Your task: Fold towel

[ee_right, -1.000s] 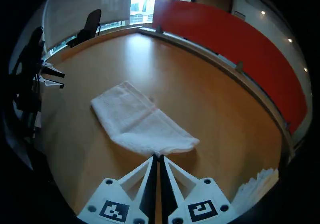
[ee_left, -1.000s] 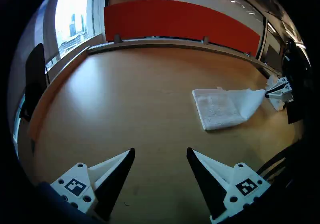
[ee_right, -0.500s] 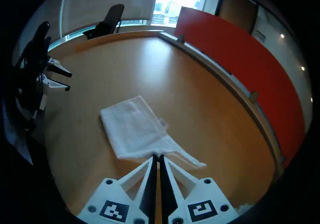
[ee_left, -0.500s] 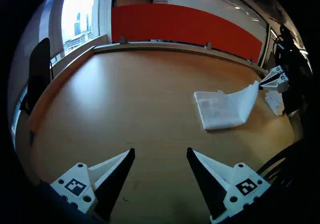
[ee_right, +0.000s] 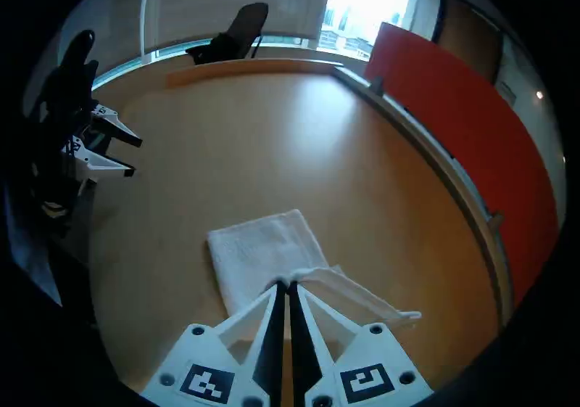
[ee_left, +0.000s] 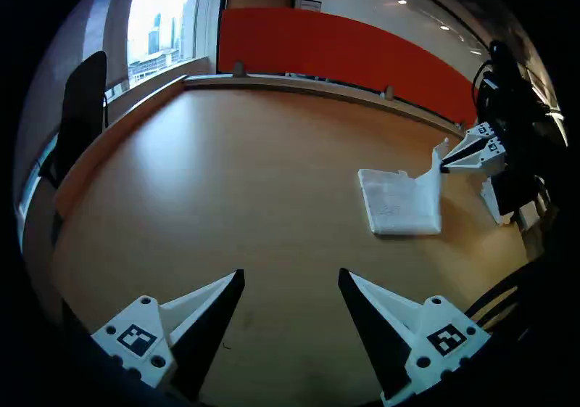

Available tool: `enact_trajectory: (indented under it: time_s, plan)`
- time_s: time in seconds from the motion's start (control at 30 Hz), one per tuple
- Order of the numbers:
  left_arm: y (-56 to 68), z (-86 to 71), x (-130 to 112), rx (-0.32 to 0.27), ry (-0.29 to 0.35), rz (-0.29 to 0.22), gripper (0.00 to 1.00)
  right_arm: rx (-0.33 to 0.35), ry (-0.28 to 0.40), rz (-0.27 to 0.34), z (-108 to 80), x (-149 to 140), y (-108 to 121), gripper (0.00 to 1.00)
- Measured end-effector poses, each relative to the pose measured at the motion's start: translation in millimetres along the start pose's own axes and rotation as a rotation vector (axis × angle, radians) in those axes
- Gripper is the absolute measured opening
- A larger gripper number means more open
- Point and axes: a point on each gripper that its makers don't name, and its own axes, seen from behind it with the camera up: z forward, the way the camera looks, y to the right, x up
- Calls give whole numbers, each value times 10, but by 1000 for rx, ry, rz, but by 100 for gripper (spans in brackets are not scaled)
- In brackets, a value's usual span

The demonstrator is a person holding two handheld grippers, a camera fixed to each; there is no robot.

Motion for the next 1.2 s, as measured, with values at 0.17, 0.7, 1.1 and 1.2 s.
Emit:
enact_trajectory:
  time_s: [0.17,0.7,1.1,1.2]
  plan:
    - [-34,-53,-35,10,0,-11,96,59,-8,-16,271,106,-207,4]
    - [-142,-116,-152,30,-14,-33,96,142,-62,2,830,-20,-536,6]
    - [-131,-98,-136,25,-20,-19,96,156,-57,24,739,-38,-569,65]
    - [-128,-97,-131,25,-20,-19,96,139,-49,28,711,-43,-549,75]
